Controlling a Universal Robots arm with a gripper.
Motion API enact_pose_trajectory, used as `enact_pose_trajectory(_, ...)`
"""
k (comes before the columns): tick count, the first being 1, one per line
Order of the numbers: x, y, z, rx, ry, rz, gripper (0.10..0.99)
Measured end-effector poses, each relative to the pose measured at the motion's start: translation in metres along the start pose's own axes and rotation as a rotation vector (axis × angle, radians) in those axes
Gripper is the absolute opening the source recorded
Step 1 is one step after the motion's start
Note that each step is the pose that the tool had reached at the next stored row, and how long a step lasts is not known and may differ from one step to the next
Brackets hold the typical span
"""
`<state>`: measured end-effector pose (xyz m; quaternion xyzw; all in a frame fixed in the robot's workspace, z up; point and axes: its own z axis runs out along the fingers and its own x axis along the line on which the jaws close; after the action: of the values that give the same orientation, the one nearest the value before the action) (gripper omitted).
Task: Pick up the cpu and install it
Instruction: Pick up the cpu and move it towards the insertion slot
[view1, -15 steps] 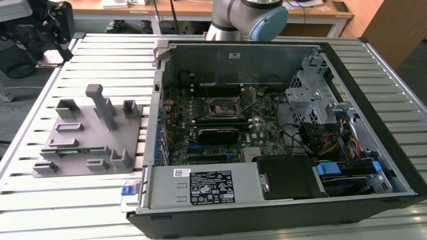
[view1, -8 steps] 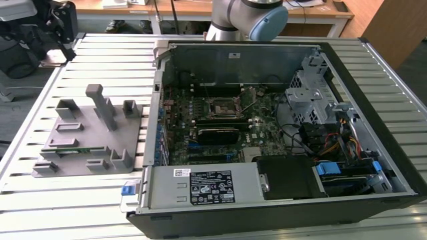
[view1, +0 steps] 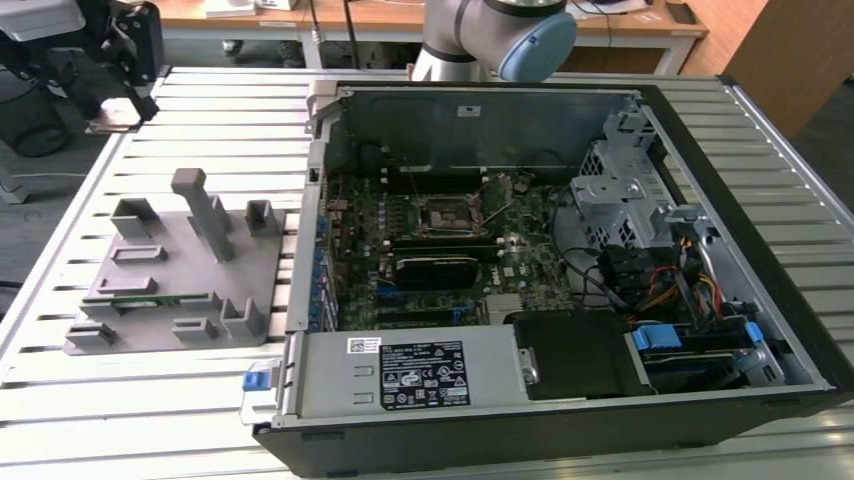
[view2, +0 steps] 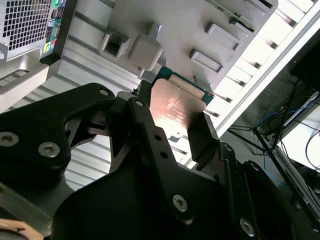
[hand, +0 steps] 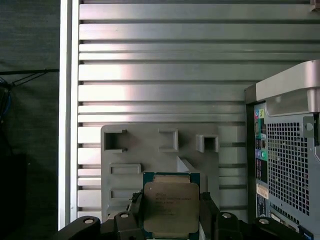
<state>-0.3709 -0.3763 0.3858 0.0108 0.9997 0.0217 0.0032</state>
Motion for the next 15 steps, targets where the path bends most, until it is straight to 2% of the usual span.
enact_pose_trajectory(15, -0.0097, 0.0028, 0.0002, 0.001, -0.0001, 0.000, 0.537)
